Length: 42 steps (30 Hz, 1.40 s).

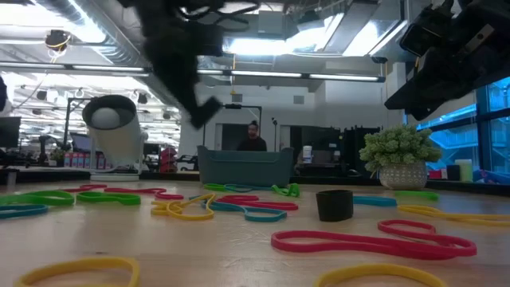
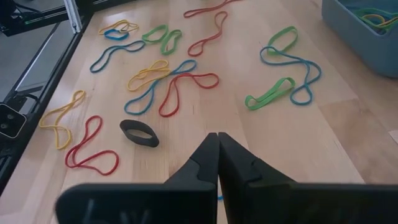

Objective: Pick and place rubber bands into bin
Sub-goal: Put the black rubber band into the blue bin, then put the blue rubber band into the blue bin

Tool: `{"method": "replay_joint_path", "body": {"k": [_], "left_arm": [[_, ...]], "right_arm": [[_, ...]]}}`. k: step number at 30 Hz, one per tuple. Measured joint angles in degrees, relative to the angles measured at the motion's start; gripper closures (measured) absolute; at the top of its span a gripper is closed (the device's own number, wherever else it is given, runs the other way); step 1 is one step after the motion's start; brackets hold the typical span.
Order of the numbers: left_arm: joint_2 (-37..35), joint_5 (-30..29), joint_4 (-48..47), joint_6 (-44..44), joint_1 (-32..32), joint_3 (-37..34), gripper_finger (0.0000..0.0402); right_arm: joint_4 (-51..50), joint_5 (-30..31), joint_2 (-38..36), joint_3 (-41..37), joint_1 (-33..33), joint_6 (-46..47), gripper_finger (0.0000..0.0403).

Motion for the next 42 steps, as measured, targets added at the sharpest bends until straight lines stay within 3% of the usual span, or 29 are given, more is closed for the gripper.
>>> {"method": "replay_joint_path", "body": {"k": [4,9,16,24,36,42], "left_arm": [[4.0,-2.0,0.2,7.1,7.2,7.6,0.0399],[12.0,-2.3,-0.2,8.2,15.6,17.0,0.0398],[23.3,3.2,-2.9,7.0,24.1,25.5,0.0398],[28.8,6.4,-7.0,-0.9,28.7,26.3,0.0392],[29.2,3.9,-10.3,-1.3,29.2,26.3,0.0312],[27.5,3.9,-11.2,3.2,29.2,26.3,0.0289]], "right_arm": [[0.1,0.0,0.0,0.0,0.0,-1.5,0.0397],[0.1,0.0,0.0,0.0,-0.1,-3.0,0.0397],[0.0,0.0,0.0,0.0,-0.2,-3.2,0.0397],[-0.6,0.0,0.0,0.0,-0.2,-3.0,0.0397],[-1.0,0.0,0.0,0.0,-0.2,-2.8,0.0397],[-1.0,0.0,0.0,0.0,-0.2,-2.8,0.0397]]}}
